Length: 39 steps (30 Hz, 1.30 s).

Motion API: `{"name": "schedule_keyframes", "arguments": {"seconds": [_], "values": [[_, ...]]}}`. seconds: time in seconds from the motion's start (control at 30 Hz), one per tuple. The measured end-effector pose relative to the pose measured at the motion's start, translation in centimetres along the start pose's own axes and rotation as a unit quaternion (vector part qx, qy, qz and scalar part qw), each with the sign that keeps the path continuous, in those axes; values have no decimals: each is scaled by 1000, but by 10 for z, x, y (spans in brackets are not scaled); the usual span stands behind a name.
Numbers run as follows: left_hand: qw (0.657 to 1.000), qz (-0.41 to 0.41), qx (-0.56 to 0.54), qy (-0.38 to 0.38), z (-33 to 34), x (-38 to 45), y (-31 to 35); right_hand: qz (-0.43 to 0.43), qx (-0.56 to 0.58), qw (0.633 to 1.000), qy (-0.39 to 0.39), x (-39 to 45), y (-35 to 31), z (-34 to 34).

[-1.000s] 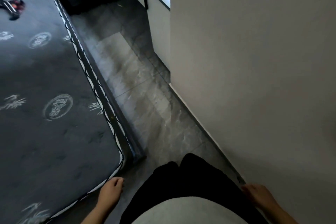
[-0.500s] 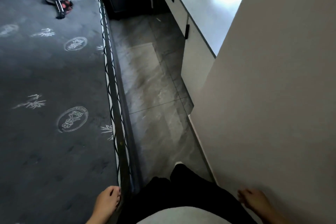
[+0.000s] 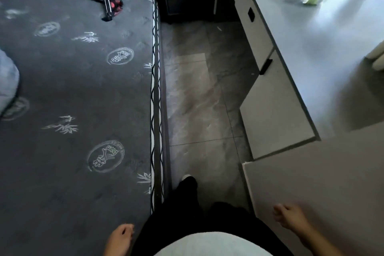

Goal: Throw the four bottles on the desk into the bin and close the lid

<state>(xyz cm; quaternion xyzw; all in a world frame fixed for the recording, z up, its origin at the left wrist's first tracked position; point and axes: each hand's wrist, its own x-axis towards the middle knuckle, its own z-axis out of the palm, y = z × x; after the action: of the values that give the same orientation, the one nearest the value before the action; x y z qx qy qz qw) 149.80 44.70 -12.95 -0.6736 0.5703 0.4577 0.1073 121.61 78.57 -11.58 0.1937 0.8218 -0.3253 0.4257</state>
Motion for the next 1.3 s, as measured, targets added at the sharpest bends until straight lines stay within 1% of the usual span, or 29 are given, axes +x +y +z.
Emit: {"name": "schedule_keyframes", "arguments": {"seconds": [0.07, 0.13, 0.27, 0.33, 0.4, 0.47, 0.57, 0.7, 0.8, 0.9, 0.97, 1.07, 1.2, 1.3], "values": [[1000, 18, -9, -11, -7, 17, 38, 12, 23, 1000, 5, -1, -17, 4], [999, 42, -4, -22, -11, 35, 81, 30, 21, 999, 8, -7, -38, 3], [994, 90, 39, -58, -13, 67, 166, 48, 27, 998, 42, -4, -83, 0], [990, 114, 45, -74, -7, 85, 209, 63, 25, 996, 53, 10, -111, -3], [987, 130, 58, -72, 0, 101, 247, 63, 16, 997, 50, 29, -138, -6], [987, 132, 59, -67, 7, 117, 283, 47, 13, 998, 47, 53, -171, -12], [989, 128, 59, -49, 19, 138, 323, 35, 50, 997, 55, 92, -224, -24], [991, 109, 57, -46, 23, 161, 364, -7, 72, 996, 52, 145, -298, -44], [991, 98, 81, -31, 20, 180, 389, -29, 78, 995, 48, 170, -351, -57], [990, 84, 102, -43, 17, 200, 419, -52, 81, 994, 51, 189, -391, -61], [989, 83, 116, -49, 16, 219, 446, -51, 69, 995, 49, 201, -409, -61], [983, 112, 132, -68, 18, 242, 502, -25, 63, 996, 64, 217, -423, -56], [977, 143, 128, -96, 24, 272, 595, 48, 112, 990, 74, 219, -430, -47], [968, 182, 128, -116, 38, 292, 663, 90, 147, 980, 96, 208, -449, -38]]}}
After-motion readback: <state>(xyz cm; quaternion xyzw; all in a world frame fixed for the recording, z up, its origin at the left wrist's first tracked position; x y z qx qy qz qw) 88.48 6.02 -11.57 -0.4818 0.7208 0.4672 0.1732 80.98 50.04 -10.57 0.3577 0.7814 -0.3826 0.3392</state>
